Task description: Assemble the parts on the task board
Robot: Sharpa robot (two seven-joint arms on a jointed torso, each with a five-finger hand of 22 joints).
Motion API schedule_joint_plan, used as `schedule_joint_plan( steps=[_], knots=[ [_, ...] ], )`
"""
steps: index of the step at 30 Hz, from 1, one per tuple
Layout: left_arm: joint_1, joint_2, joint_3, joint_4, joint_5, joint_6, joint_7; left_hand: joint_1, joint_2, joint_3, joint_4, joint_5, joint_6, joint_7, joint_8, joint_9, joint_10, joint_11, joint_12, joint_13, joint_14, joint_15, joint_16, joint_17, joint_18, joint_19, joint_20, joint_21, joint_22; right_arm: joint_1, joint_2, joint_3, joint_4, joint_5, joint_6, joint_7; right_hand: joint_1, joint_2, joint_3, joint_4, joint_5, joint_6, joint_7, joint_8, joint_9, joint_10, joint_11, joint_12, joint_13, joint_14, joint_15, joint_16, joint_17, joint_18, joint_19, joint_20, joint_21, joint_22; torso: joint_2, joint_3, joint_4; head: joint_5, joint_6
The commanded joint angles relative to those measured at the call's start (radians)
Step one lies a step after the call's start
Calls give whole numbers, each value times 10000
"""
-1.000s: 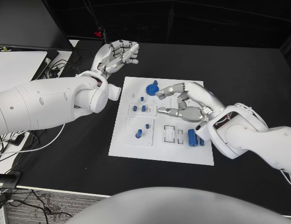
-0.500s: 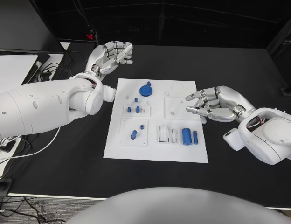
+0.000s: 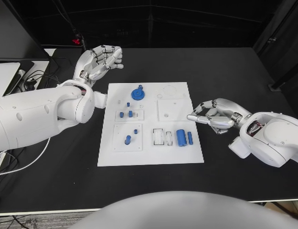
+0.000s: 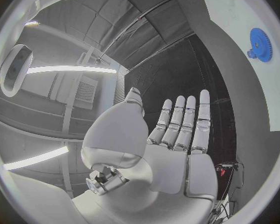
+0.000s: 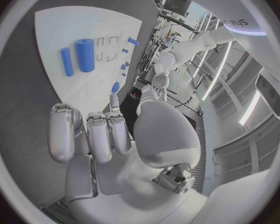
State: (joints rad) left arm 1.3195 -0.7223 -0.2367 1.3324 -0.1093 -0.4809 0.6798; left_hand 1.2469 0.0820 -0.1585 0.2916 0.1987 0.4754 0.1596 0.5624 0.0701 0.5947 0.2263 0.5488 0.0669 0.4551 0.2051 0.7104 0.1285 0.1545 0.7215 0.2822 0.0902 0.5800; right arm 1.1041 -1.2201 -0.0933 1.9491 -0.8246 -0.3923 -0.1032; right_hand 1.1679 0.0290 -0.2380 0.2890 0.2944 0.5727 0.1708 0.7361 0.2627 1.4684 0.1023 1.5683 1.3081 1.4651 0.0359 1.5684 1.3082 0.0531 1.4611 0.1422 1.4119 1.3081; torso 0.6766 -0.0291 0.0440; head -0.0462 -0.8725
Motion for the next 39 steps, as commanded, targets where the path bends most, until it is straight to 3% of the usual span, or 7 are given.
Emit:
schedule_joint_plan(
  steps=[1, 2, 5, 11, 20, 27, 39],
  knots=[
    [8, 24, 9, -9, 38, 63, 344, 4, 91, -63, -11, 64, -78, 1096, 42, -17, -47, -18, 64, -12, 1, -5, 35, -9, 30, 65, 20, 58, -15, 4, 20, -53, 35, -849, 500, -1502, -198, -53, 146, 24, 66, -163, 9, 664, 219, 1024, -19, 25, 2627, 1057, 51, 24, 2626, -408, 871, 3, 1179, 2375, -6, -19, -4, -202, -1],
    [7, 26, 9, -10, 38, 64, 345, 4, 91, -63, -11, 64, -78, 1096, 42, -17, -47, -18, 64, -12, 1, -5, 35, -9, 30, 65, 20, 58, -15, 4, 34, -70, 29, -938, 532, -1671, -187, -63, 183, 37, 116, -155, -8, 795, 258, 1024, -27, 25, 2627, 1057, 27, 24, 2626, -502, 1044, 6, 1492, 2568, -6, -25, -11, -247, -1],
    [4, 32, 9, -13, 38, 67, 345, 4, 91, -63, -11, 64, -78, 1096, 42, -17, -47, -18, 64, -12, 1, -5, 35, -9, 30, 65, 20, 58, -15, 2, 85, -100, 12, -1232, 619, -2150, -103, -3, 283, 26, 209, -215, -37, 1084, 316, 1024, -53, 25, 2627, 1057, 2, 24, 2626, -531, 1097, -7, 1589, 2627, -7, -47, -20, -357, -1],
    [-9, 31, 9, -25, 38, 80, 344, 9, 94, -71, -10, 66, -85, 1096, 46, -18, -47, -18, 71, -12, -1, -5, 43, -19, 30, 65, 20, 59, -18, -3, 255, -121, 32, -1840, 942, -3101, 115, 41, 319, -12, 313, -182, -61, 1229, 296, 1024, -67, 25, 2627, 1057, -13, 24, 2626, -531, 1097, -23, 1589, 2627, -14, -35, -14, -474, -1],
    [-22, 7, 9, -28, 38, 92, 349, 9, 94, -71, -10, 66, -85, 1096, 46, -18, -47, -18, 71, -12, -1, -5, 43, -19, 30, 65, 20, 59, -18, -9, 595, -127, 63, -2734, 953, -3900, 433, -39, 334, -37, 516, 67, -70, 1046, 95, 1024, -62, 25, 2627, 1057, -106, 24, 2626, -531, 1097, -84, 1589, 2627, -15, -29, 11, -525, -1],
    [-24, -18, 9, -25, 38, 91, 349, 9, 94, -71, -10, 66, -85, 1096, 46, -18, -47, -18, 71, -12, -1, -5, 43, -19, 30, 65, 20, 59, -18, -11, 820, -127, -8, -2882, 973, -4173, 647, -30, 381, -58, 533, 210, -57, 734, -123, 1024, -58, 25, 2627, 1057, -150, 24, 2626, -531, 1097, -134, 1589, 2627, -14, -45, -23, -362, -1],
    [-24, -40, 9, -15, 38, 106, 354, 9, 94, -71, -10, 66, -85, 1096, 46, -18, -47, -18, 71, -12, -1, -5, 43, -19, 30, 65, 20, 59, -18, -35, 1128, -127, -103, -3036, 1345, -4681, 674, -7, 367, -27, 457, 272, -38, 502, -281, 1024, -44, 25, 2627, 1057, -148, 24, 2626, -531, 1097, -139, 1589, 2627, -34, -38, -1, -353, -1]
  ],
)
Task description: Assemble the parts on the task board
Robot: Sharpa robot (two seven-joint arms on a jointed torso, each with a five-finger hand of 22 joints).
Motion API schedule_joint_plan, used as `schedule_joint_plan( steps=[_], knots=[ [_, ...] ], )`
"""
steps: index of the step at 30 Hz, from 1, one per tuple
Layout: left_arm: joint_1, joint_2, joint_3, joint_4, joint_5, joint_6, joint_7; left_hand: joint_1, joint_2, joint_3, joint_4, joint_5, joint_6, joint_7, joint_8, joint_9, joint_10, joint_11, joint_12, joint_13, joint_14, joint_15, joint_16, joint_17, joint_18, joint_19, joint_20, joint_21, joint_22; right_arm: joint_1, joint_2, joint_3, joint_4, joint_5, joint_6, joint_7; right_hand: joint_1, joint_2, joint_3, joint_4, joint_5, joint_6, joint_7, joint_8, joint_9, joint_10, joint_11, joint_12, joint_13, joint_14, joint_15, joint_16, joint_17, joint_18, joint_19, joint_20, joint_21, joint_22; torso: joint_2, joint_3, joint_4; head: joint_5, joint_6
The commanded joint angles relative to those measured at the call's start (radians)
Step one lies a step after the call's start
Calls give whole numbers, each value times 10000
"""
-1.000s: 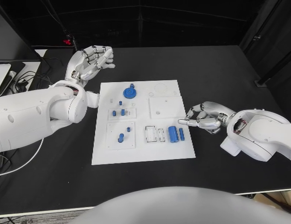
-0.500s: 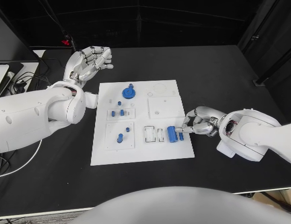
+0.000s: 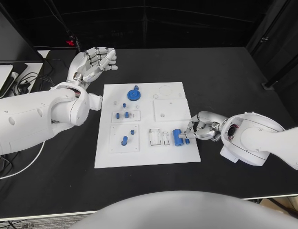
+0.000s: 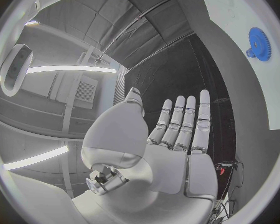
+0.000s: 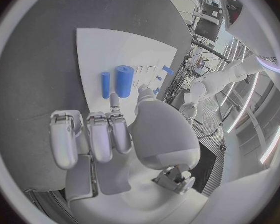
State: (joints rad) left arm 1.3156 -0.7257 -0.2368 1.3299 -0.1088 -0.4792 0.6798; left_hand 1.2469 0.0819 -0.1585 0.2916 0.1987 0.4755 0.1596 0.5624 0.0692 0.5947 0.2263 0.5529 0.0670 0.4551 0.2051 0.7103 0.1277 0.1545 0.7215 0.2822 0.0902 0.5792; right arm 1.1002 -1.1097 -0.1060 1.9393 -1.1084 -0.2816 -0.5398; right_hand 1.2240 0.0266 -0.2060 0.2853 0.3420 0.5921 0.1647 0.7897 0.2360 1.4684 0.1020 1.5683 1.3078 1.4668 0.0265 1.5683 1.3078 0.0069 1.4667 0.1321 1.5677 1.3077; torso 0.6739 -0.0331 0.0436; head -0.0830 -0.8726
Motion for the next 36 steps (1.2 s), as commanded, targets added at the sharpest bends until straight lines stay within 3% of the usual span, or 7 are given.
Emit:
schedule_joint_plan(
  steps=[1, 11, 27, 36],
  knots=[
    [15, -9, 10, 9, 34, 93, 352, 10, 94, -71, -10, 67, -85, 1096, 46, -9, -47, -18, 30, -12, -1, -5, 44, -10, 30, 66, 20, 60, -9, 3, 39, 1, -15, -201, 246, -323, 107, 20, 43, 14, -24, 89, 24, -43, -22, 1024, -42, 25, 2630, 1040, -53, 24, 2630, -69, 1041, -38, 31, 2631, -8, 1, 3, 26, 0],
    [15, -20, 10, 12, 34, 105, 350, 10, 94, -71, -10, 67, -85, 1096, 46, -9, -47, -18, 30, -12, -1, -5, 44, -10, 30, 66, 20, 60, -9, -1, 264, 1, -218, -210, 521, -432, -43, 80, -47, 38, -221, 196, 26, -206, -147, 1024, -39, 25, 2630, 1040, -53, 24, 2630, -69, 1041, -36, 31, 2631, -5, -8, -2, 123, 0],
    [15, -27, 10, -12, 34, 108, 342, 25, 109, -90, -8, 79, -101, 1097, 56, -12, -47, -18, 49, -12, -8, -4, 62, -36, 29, 66, 20, 63, -17, -7, 574, 1, -418, -211, 500, -323, -72, 103, -65, 36, -263, 231, 25, -237, -175, 1024, -39, 25, 2630, 1040, -53, 24, 2630, -69, 1041, -35, 31, 2631, -8, -11, 2, 128, 0],
    [15, -29, 10, -12, 34, 113, 341, 25, 109, -90, -8, 79, -101, 1097, 56, -12, -47, -18, 49, -12, -8, -4, 62, -36, 29, 66, 20, 63, -17, -9, 793, 1, -538, -211, 759, -486, -90, 135, -73, 39, -275, 273, 21, -254, -193, 1024, -42, 25, 2630, 1040, -55, 24, 2630, -69, 1041, -36, 31, 2631, -6, -6, 5, 112, 0]
  ],
)
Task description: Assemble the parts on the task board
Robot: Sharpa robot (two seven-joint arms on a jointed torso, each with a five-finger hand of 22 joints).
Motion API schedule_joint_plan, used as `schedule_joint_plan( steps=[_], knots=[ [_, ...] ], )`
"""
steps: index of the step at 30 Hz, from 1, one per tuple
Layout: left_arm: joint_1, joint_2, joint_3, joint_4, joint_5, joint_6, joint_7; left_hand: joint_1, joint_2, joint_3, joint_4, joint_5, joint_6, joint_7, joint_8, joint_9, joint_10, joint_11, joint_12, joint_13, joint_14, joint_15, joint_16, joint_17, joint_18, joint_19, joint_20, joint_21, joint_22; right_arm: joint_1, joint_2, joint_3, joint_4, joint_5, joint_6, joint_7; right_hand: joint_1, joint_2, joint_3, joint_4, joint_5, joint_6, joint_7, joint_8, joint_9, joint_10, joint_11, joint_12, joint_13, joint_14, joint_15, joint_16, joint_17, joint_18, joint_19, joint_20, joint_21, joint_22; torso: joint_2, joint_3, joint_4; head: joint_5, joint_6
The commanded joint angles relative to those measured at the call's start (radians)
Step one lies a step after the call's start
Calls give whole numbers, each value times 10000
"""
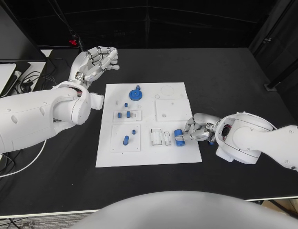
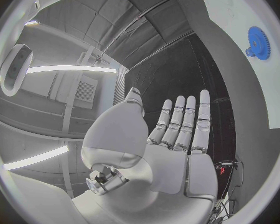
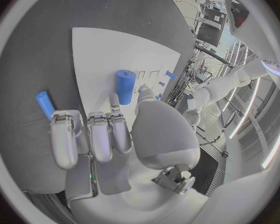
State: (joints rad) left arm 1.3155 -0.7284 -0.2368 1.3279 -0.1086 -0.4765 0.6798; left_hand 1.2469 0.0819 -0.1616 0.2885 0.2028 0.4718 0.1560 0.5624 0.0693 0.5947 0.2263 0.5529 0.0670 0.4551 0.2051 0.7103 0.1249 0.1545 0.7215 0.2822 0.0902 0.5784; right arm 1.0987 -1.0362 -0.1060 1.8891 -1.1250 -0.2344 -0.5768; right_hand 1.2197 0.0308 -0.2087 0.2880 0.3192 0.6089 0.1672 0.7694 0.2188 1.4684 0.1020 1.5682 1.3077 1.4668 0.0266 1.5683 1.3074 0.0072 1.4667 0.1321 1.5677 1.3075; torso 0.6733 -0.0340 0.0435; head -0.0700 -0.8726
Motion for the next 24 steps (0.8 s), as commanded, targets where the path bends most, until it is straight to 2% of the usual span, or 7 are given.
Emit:
schedule_joint_plan(
  steps=[1, 11, 16, 24],
  knots=[
    [15, -2, 10, 10, 32, 85, 340, 25, 109, -60, 23, 37, -64, 1134, 56, -13, -47, -18, 49, -12, -8, -4, 62, -8, 30, 66, 20, 63, -9, 5, 97, 1, -68, -44, 348, -160, -63, 103, -52, 16, -62, 110, -3, -62, -30, 1024, -42, 26, 2631, 1040, -57, 25, 2633, -72, 1041, -37, 31, 2633, 1, 2, 4, -20, 0],
    [15, -3, 10, 13, 32, 85, 337, 25, 109, -60, 23, 37, -64, 1134, 56, -13, -47, -18, 49, -12, -8, -4, 62, -8, 30, 66, 20, 63, -9, -44, 441, 2, -382, -57, 862, -581, -196, 316, -97, 18, -297, 271, -30, -156, -118, 1024, -66, 26, 2631, 1040, -61, 25, 2633, -72, 1041, -39, 31, 2633, -3, 0, 2, -12, 0],
    [15, -13, 10, 9, 32, 80, 335, 32, 117, -71, 23, 44, -72, 1133, 63, -14, -39, -19, 64, -11, -12, -4, 74, -23, 30, 67, 20, 65, -13, -115, 642, 2, -553, -62, 966, -653, -305, 398, -147, 26, -376, 355, -43, -216, -163, 1024, -78, 26, 2631, 1040, -67, 25, 2633, -72, 1041, -43, 31, 2633, -2, -11, -17, -25, 0],
    [15, -6, 10, 3, 32, 100, 329, 32, 117, -71, 23, 44, -72, 1133, 63, -14, -39, -19, 64, -11, -12, -4, 74, -23, 30, 67, 20, 65, -13, -187, 861, 2, -704, -64, 965, -652, -388, 469, -186, 18, -346, 391, -45, -313, -218, 1024, -82, 26, 2631, 1040, -68, 25, 2633, -72, 1041, -45, 31, 2633, -3, -1, -1, -44, 0]
  ],
)
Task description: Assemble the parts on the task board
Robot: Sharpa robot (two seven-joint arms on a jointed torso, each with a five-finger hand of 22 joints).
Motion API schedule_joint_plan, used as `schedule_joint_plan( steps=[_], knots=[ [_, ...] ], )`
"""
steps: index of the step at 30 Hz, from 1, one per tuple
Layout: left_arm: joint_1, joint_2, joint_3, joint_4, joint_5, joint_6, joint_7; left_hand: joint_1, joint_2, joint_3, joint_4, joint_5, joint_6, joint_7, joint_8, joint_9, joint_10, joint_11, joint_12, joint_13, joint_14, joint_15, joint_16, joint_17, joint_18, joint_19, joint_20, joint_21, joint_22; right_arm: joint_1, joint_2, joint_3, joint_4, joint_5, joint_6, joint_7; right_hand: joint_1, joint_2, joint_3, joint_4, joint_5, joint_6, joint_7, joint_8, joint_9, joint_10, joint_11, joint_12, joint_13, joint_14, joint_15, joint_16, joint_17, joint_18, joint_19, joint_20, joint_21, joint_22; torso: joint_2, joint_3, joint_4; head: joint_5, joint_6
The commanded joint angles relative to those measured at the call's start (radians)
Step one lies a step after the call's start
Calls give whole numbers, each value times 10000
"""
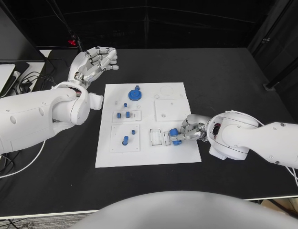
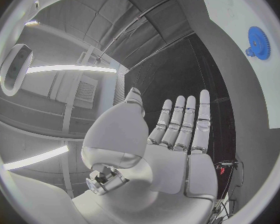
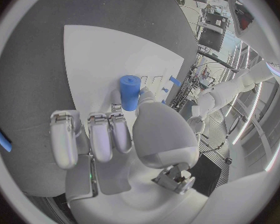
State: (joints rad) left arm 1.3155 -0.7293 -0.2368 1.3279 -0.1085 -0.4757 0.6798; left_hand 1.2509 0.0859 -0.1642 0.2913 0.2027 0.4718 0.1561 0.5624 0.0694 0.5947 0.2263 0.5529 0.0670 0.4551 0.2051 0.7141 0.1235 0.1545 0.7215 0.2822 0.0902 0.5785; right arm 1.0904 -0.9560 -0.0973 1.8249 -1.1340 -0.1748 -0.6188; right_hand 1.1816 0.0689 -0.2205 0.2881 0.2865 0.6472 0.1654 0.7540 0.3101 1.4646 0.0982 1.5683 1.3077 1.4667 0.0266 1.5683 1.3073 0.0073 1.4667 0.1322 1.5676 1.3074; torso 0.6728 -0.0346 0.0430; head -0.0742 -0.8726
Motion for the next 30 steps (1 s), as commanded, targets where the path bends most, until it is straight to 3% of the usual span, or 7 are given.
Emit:
schedule_joint_plan(
  steps=[1, 5, 12, 17, 25, 30],
  knots=[
    [16, 1, 10, 3, 30, 90, 329, -8, 77, -44, -4, 45, -72, 1133, 63, -14, -39, -19, 64, -11, -12, -5, 35, -9, 29, 67, 20, 65, -14, -108, 78, -85, -74, 25, 349, -217, -12, 96, -72, 14, -6, 9, -25, -178, -1140, 1062, -44, 25, 2631, 1041, -69, 25, 2635, -73, 1041, -45, 32, 2634, 3, 3, 4, -4, 0],
    [16, -5, 10, 2, 30, 91, 326, -8, 77, -44, -4, 45, -72, 1133, 63, -14, -39, -19, 64, -11, -12, -5, 35, -9, 29, 67, 20, 65, -14, -120, 144, -85, -114, 25, 315, -172, 5, 115, -96, -11, 101, 1, -10, -311, -1210, 1062, -34, 25, 2631, 1041, -63, 25, 2635, -73, 1041, -42, 32, 2634, 2, 4, 0, -4, 0],
    [15, -8, 10, 0, 30, 97, 321, -8, 77, -44, -4, 45, -72, 1133, 63, -14, -39, -19, 64, -11, -12, -5, 35, -9, 29, 67, 20, 65, -14, -132, 206, -84, -141, 25, 324, -92, 418, 54, -57, -139, 319, -261, 125, -798, -1466, 1062, 87, 25, 2631, 1041, 29, 25, 2635, -73, 1041, 29, 32, 2634, 1, 0, 1, -10, 0],
    [15, -10, 10, -1, 30, 106, 314, -8, 77, -44, -4, 45, -72, 1133, 63, -14, -39, -19, 64, -11, -12, -5, 35, -9, 29, 67, 20, 65, -14, -141, 235, -84, -164, 26, 323, 7, 1019, 110, 243, -433, 171, -393, 176, -1121, -1642, 1062, 138, 25, 2631, 1041, 91, 25, 2635, -73, 1041, 93, 32, 2634, 0, -3, 4, -14, 0],
    [15, -25, 10, 5, 30, 112, 306, -4, 85, -57, -3, 49, -79, 1132, 70, -15, -34, -20, 78, -11, -15, -5, 47, -24, 30, 68, 21, 68, -18, -170, 218, -84, -130, 150, -20, 494, 2139, 363, 1100, -1116, 331, -351, -50, -1675, -1939, 1062, -42, 25, 2631, 1041, -7, 25, 2635, -73, 1041, 43, 32, 2634, 1, -1, 5, -12, 0],
    [15, -42, 10, 14, 30, 115, 302, -4, 85, -57, -3, 49, -79, 1132, 70, -15, -34, -20, 78, -11, -15, -5, 47, -24, 30, 68, 21, 68, -18, -193, 115, -84, -63, 417, -506, 956, 2419, 287, 1591, -1324, 503, 73, -155, -2200, -2214, 1062, -148, 25, 2631, 1041, -98, 25, 2635, -73, 1041, -69, 32, 2634, -1, -1, 5, 17, 0]
  ],
)
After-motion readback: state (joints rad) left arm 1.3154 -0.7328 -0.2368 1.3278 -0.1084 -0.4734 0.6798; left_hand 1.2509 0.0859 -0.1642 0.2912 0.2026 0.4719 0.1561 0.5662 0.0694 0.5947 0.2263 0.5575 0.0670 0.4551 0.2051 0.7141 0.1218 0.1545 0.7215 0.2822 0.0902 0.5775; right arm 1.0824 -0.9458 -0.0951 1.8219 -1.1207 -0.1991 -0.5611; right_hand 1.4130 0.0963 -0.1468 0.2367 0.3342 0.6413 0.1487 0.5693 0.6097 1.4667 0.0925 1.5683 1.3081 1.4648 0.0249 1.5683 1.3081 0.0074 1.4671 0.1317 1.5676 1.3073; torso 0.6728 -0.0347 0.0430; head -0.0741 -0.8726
